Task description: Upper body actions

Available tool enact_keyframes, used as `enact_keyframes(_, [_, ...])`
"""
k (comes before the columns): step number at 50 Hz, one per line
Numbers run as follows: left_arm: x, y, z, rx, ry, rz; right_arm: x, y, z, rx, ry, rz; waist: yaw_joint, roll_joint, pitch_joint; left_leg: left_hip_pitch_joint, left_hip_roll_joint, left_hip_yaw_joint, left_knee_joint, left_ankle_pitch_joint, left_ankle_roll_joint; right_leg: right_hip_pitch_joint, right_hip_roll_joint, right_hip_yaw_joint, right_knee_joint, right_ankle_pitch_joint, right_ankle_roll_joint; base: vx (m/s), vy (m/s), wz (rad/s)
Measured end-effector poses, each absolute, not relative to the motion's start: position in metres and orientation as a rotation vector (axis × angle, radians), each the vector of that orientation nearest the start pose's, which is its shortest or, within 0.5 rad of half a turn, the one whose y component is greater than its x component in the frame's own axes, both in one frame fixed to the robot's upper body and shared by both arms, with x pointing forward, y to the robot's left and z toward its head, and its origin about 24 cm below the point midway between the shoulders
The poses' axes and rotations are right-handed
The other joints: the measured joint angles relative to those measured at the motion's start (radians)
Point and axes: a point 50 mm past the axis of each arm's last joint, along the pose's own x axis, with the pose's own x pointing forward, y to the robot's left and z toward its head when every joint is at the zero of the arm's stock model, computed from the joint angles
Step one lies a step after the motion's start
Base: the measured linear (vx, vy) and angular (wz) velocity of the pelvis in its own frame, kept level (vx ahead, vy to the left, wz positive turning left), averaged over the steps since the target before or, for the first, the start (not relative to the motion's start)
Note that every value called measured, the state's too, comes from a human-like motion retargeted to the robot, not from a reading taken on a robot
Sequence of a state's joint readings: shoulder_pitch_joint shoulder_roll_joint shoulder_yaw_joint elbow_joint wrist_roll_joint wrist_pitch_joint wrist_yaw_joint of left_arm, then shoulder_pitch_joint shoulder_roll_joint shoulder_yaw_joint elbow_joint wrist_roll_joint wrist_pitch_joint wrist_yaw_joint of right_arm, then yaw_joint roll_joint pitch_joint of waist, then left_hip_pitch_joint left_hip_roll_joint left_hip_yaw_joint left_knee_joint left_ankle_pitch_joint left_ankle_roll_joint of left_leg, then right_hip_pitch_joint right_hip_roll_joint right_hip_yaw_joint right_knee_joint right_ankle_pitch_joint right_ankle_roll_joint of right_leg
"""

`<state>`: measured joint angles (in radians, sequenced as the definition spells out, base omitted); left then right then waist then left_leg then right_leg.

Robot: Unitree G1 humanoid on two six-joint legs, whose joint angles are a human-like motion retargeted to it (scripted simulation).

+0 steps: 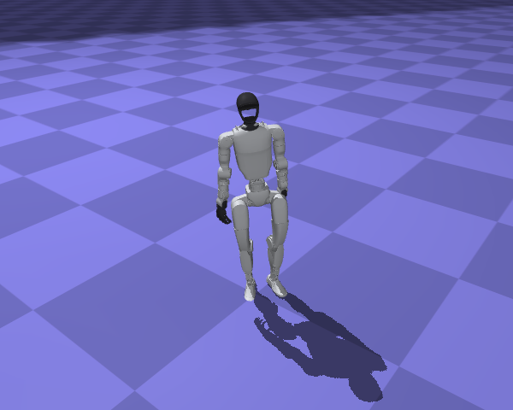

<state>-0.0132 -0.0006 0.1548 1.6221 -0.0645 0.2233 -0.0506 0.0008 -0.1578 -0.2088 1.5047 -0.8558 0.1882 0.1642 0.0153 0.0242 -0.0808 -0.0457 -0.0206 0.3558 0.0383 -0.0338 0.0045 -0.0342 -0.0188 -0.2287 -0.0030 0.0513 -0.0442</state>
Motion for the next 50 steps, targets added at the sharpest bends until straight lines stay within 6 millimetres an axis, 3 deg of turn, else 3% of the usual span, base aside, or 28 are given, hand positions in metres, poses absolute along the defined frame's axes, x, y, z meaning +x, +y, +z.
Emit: enact_keyframes(50, [-0.0169,0.1403,-0.1787,-0.246,1.817,0.111,0.0052,-0.2215,-0.1742,-0.579,1.733,0.445,0.0,-0.005,-0.005,-0.001,0.001,-0.002,-0.002,-0.002,-0.001,-0.001,0.003,-0.001,0.0,-0.007,0.0,0.0,0.0,0.0])
